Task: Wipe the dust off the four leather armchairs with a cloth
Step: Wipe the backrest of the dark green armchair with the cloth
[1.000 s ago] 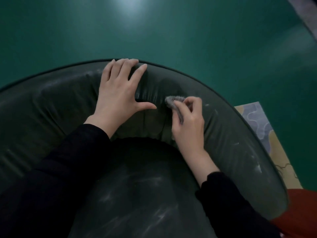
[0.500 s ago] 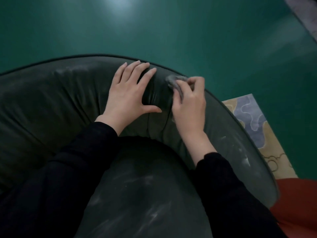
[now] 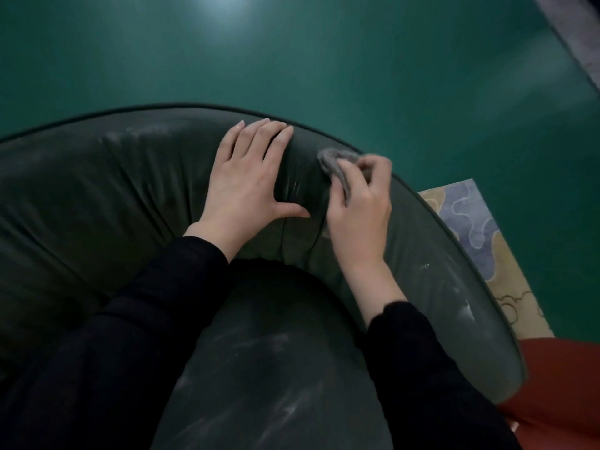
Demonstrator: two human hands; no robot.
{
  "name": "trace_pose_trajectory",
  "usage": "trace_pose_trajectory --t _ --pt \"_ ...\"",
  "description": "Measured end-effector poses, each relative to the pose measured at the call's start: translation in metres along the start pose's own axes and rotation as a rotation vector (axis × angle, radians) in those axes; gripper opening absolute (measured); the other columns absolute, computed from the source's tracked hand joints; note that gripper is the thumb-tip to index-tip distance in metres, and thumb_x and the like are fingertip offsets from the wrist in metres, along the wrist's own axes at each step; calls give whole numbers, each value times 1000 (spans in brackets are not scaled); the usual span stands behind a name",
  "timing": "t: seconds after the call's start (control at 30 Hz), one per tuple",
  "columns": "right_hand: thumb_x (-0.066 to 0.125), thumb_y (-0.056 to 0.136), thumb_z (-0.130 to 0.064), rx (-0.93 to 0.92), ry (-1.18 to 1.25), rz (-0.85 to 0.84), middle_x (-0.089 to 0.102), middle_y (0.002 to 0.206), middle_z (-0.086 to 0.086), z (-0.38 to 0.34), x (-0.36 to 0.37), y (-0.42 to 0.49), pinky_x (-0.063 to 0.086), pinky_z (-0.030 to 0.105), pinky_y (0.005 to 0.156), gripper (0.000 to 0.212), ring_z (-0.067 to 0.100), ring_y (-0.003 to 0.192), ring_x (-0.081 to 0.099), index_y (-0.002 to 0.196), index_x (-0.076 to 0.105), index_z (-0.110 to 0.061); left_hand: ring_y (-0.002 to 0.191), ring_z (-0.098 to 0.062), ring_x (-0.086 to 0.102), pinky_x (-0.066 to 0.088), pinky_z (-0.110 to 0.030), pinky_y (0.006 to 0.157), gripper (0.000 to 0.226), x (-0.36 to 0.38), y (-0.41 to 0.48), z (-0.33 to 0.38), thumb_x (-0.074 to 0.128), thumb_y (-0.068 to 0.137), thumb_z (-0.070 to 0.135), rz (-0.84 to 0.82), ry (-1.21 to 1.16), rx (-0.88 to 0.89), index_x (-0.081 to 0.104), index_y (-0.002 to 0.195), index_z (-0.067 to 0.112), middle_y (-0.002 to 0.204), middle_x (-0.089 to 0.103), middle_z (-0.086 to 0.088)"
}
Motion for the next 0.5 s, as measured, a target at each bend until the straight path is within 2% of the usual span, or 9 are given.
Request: trace_pose_trajectory --t 0.07,0.13,0.2,0.33,0.47,0.5 --pt "63 87 -4 74 -5 18 51 104 14 16 -15 -14 45 14 81 18 10 90 48 105 68 0 140 -25 31 9 -40 119 114 0 0 0 65 57 76 -4 2 -4 37 145 10 145 41 -6" --pt "64 86 -3 133 22 50 51 103 15 20 -21 -14 35 0 81 18 -1 88 38 103 68 1 140 -24 30 8 -40 119 114 0 0 1 67 57 76 -9 2 -6 36 145 10 146 41 -5" --pt "65 85 -2 119 67 57 51 102 16 13 -17 -6 31 -4 80 16 -4 87 35 100 69 1 140 -24 30 8 -40 119 113 0 0 0 69 58 74 -2 -5 -6 37 145 9 146 41 -6" --pt "64 85 -2 72 86 7 49 103 15 0 -3 -14 32 -2 81 17 -3 88 36 102 68 0 141 -25 29 6 -39 119 110 0 -1 -1 69 60 71 -9 -14 2 36 145 9 147 40 -7" --pt "66 84 0 -17 62 -109 51 101 15 4 -13 -41 44 15 81 18 6 90 44 102 68 2 141 -25 29 6 -39 119 110 0 -1 0 68 61 72 -13 -16 -1 36 146 10 147 39 -7" --pt "66 84 0 -31 71 -106 51 100 15 5 -16 -36 44 15 80 17 7 89 45 101 68 2 141 -25 29 7 -39 119 110 0 -1 0 68 61 72 -10 -15 -1 36 145 10 147 40 -7"
Point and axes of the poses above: each hand's wrist, its own y-axis towards the middle knuckle, its own x-axis out of the palm, z = x × y, the point moved 2 cm from there along y, towards the middle knuckle
